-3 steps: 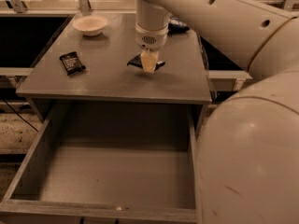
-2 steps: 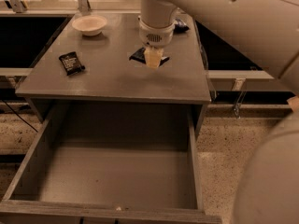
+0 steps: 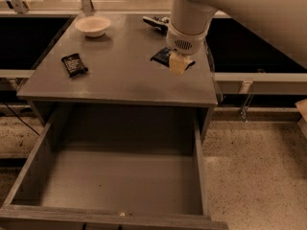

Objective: Place rxbar blueberry into top drawer

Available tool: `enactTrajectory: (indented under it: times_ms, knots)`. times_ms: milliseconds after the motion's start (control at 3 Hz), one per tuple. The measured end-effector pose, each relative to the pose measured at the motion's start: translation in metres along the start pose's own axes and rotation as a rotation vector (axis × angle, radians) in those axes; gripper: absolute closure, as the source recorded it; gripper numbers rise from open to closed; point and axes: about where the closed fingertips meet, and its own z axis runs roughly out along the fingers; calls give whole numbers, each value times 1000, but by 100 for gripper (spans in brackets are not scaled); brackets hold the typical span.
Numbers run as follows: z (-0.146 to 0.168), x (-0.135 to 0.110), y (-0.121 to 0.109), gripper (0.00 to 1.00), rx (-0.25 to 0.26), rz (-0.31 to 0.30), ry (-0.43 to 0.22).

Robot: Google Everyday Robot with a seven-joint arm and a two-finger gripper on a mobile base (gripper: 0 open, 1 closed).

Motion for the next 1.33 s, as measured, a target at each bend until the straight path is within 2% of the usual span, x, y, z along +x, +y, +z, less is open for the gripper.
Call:
enactTrajectory:
  times_ms: [333, 667, 1000, 1333]
  knots:
    - [7, 46, 2, 100, -20, 88, -13]
    - [7, 46, 2, 100, -20, 87, -13]
    - [5, 45, 9, 100, -19, 58, -28]
    - [-7, 52, 34, 100, -34, 2, -64]
